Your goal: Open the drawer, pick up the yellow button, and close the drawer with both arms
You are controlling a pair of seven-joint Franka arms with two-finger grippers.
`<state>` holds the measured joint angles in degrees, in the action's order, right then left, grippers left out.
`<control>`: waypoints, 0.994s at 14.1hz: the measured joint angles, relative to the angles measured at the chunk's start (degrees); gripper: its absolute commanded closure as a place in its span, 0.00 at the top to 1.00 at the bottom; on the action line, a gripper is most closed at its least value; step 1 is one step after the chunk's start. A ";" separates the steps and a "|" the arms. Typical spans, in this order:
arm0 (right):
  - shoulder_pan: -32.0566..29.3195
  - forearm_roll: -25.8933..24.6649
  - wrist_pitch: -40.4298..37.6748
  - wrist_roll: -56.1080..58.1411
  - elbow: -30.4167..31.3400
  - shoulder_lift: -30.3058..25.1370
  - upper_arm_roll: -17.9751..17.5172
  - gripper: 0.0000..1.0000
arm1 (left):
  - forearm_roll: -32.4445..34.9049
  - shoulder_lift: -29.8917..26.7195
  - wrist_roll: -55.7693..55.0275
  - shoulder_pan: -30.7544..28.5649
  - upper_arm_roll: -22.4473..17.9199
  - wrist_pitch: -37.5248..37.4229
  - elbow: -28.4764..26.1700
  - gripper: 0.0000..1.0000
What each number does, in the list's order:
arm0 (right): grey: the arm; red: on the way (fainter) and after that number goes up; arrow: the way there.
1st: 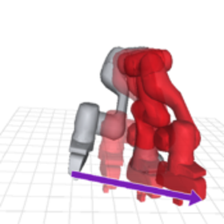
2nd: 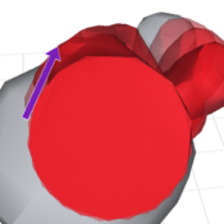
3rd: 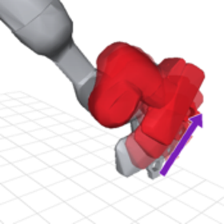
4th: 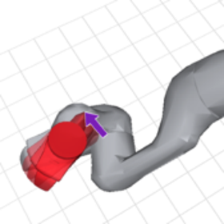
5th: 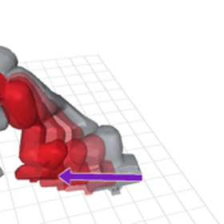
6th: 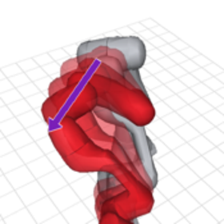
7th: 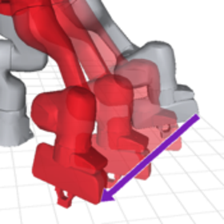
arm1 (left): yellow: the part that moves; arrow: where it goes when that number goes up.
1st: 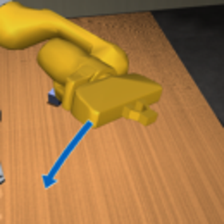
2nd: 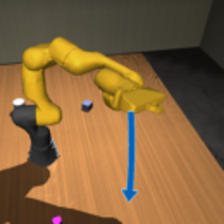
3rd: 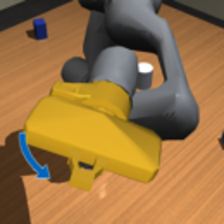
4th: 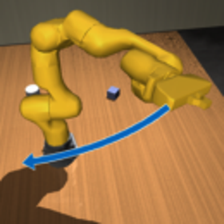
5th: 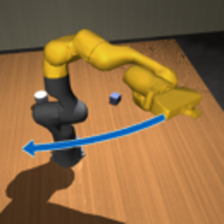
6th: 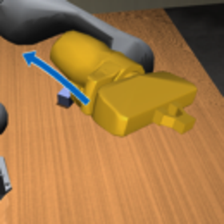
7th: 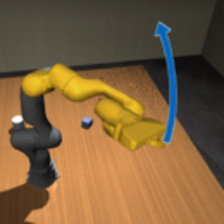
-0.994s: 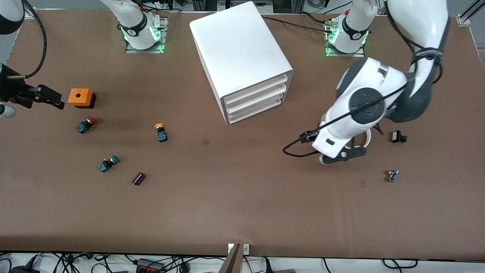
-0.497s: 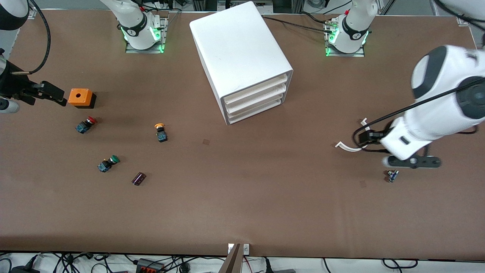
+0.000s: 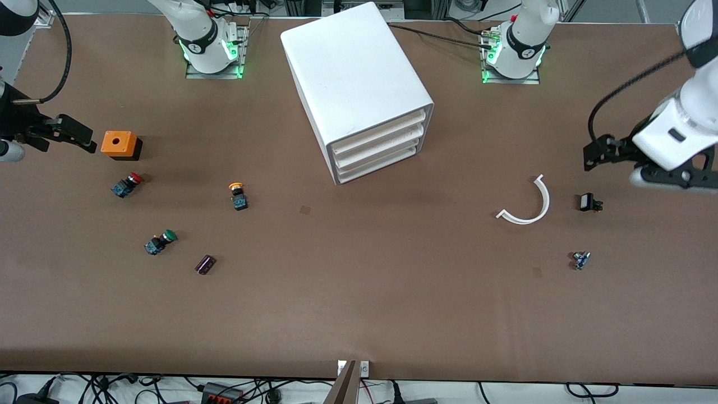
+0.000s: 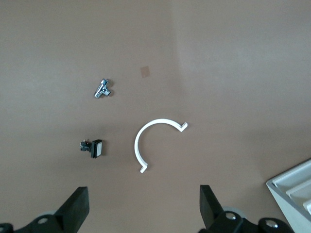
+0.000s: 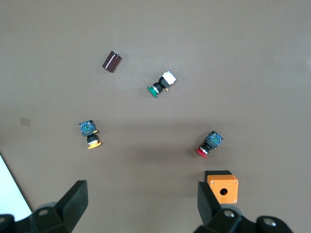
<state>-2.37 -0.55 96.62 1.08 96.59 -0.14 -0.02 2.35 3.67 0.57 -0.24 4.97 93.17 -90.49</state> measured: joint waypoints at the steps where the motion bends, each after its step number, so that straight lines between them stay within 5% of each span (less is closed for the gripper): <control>1: 0.00 0.00 -0.04 0.00 0.00 0.00 0.00 1.00 | 0.00 -1.69 0.02 0.30 0.01 0.00 -1.32 1.00; 14: 0.00 0.00 -0.55 0.00 0.00 0.00 -0.01 1.00 | 0.00 -2.53 0.03 0.99 0.10 0.34 -3.14 1.00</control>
<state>-2.37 -0.56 96.07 1.08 96.59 -0.14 -0.04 2.35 1.14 0.60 0.76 5.07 93.51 -93.64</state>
